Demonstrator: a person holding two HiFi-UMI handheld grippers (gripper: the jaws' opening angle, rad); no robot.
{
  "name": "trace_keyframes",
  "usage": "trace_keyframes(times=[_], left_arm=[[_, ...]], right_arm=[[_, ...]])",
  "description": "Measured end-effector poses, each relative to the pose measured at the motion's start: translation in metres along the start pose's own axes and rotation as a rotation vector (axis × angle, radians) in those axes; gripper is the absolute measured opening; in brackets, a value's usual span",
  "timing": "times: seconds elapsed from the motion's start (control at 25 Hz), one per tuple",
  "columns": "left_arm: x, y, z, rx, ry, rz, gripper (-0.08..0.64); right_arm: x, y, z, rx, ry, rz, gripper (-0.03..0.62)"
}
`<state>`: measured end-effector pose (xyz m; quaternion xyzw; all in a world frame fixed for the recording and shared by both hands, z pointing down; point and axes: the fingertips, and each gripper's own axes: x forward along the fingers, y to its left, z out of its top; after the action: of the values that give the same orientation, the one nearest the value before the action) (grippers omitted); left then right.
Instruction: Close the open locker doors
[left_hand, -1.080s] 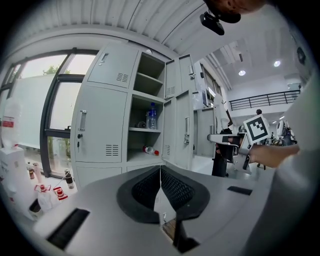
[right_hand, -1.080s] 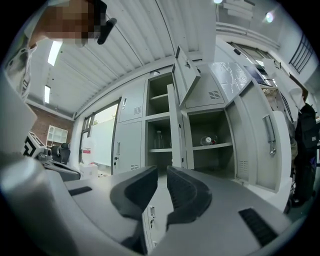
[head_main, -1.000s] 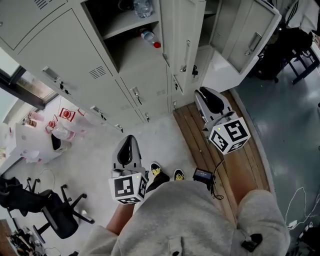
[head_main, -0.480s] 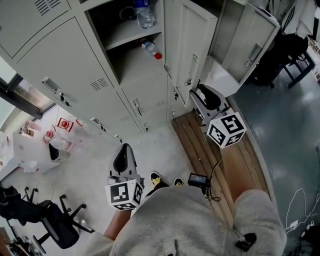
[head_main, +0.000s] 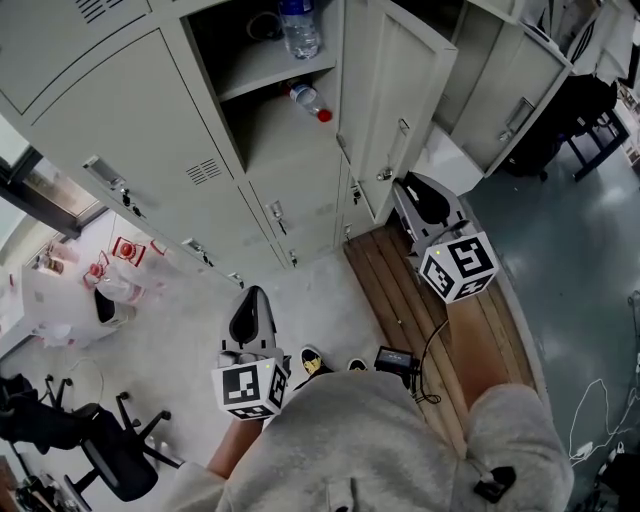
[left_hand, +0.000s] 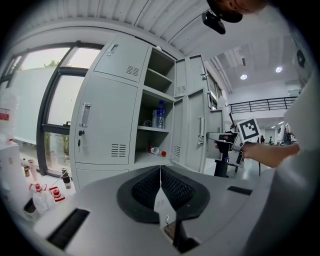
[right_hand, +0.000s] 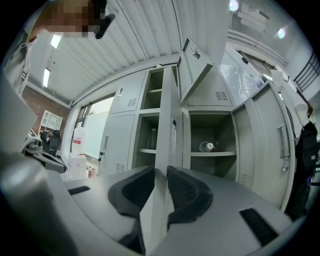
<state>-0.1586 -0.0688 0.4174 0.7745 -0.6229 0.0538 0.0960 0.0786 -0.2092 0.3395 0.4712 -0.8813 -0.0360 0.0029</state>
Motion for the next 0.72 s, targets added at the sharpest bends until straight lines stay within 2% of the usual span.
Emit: trace_keyframes(times=[0.48,0.72], left_arm=[[0.004,0.030,0.005,-0.004,-0.017,0.035,0.012],[-0.001,0.051,0.002,-0.020,-0.015,0.076,0.012]], right_arm=[[0.040,0.071,0.006,-0.110,0.004,0.062,0.077],[0.074,0.104,0.008,-0.098,0.002,0.029,0.078]])
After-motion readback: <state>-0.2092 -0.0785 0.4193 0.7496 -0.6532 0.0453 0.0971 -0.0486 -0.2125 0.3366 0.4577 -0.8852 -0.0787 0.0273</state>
